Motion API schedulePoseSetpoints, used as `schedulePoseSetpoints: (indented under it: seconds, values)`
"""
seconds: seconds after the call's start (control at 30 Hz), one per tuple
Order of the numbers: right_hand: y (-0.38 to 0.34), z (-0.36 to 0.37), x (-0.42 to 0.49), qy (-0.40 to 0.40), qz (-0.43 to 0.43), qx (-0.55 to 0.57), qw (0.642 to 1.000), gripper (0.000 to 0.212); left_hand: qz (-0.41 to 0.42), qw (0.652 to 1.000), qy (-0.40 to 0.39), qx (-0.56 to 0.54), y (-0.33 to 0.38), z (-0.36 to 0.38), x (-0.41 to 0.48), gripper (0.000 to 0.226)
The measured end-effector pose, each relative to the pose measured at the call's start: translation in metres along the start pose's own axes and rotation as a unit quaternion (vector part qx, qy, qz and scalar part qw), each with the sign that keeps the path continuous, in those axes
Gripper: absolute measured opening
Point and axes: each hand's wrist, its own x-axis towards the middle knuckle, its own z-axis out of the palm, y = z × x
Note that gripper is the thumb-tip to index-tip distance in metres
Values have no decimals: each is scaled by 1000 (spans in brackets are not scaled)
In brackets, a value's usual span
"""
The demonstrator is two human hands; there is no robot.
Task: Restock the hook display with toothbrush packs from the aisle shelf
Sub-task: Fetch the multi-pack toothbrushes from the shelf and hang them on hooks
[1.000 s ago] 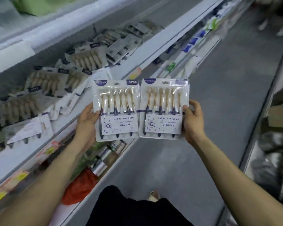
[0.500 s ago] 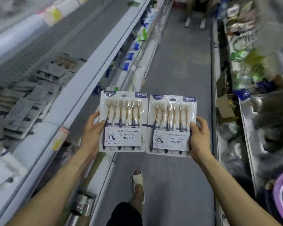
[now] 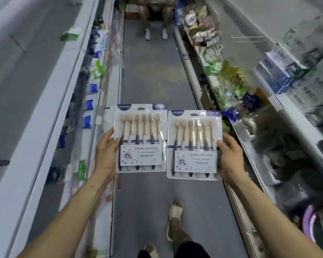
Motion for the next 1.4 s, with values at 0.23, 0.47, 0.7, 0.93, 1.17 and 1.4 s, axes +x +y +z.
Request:
schedulePoseSetpoints:
  seconds: [0.23,0.47,0.7,0.93,1.17,1.4]
  values:
    - [-40,54,137,-14,-20,5,1000,34,-8,999,44,-9,35,64,112,42]
    - [-89,112,282,-23,-30,-35,999,32,11,995,96,5,89,119,221,35]
    - [-114,183,410,-23,-23,-36,999,26,10,996,90,-3,111,166,363,26]
    - [-161,281,527,20,-18,-38,999,26,-3,998,58,2,148,204,529,22]
    - [-205,346,639,52,-19,-66,996,30,-11,999,43,17,193,248,679,25]
    - [-240,420,784,45,2,-33,998,29,-10,999,33,-14,229,311,827,20]
